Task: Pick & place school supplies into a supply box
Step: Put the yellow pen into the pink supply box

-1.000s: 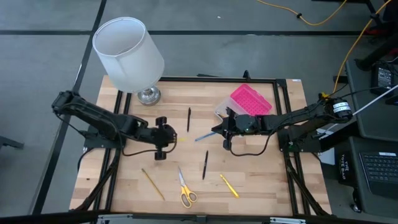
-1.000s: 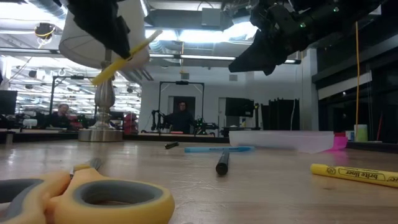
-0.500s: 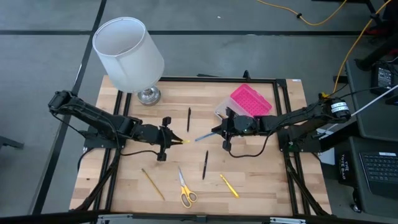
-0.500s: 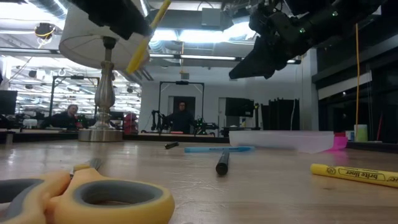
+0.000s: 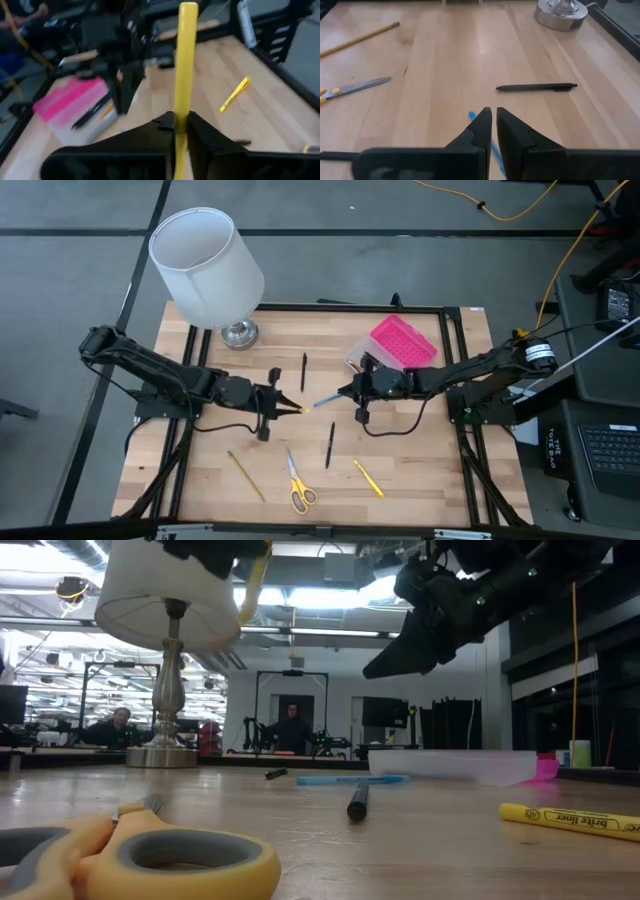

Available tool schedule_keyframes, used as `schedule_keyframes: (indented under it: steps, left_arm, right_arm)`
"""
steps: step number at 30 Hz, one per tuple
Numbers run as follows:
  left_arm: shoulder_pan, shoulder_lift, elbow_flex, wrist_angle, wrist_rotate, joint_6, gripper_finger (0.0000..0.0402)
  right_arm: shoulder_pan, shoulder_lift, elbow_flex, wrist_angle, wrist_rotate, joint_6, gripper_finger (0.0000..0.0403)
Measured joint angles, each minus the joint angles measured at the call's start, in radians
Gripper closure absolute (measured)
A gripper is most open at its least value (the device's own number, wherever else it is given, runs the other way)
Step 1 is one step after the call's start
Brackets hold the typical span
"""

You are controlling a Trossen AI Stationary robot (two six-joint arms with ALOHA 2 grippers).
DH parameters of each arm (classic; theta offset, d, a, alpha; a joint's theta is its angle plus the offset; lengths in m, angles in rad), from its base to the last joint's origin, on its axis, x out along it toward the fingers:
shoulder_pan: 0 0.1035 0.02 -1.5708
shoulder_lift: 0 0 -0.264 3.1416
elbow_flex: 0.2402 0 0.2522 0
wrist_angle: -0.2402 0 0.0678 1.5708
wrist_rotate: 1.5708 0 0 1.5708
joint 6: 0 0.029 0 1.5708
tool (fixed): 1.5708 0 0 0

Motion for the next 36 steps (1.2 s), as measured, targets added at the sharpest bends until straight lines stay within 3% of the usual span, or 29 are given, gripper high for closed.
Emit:
schedule_keyframes:
  steps: [14, 20, 36]
  left_arm:
    - [0.048, 0.146, 0.000, 0.228, 0.014, -0.056, 0.0389]
    - [0.065, 0.167, 0.000, 0.241, 0.010, -0.127, 0.0389]
    - [0.065, 0.166, 0.000, 0.249, -0.008, -0.145, 0.0389]
  right_arm:
    - [0.000, 0.000, 0.000, 0.104, -0.165, -0.003, 0.0369]
    - [0.019, -0.002, 0.000, 0.140, -0.175, -0.026, 0.0370]
    - [0.098, -0.030, 0.001, 0.358, -0.175, -0.148, 0.0370]
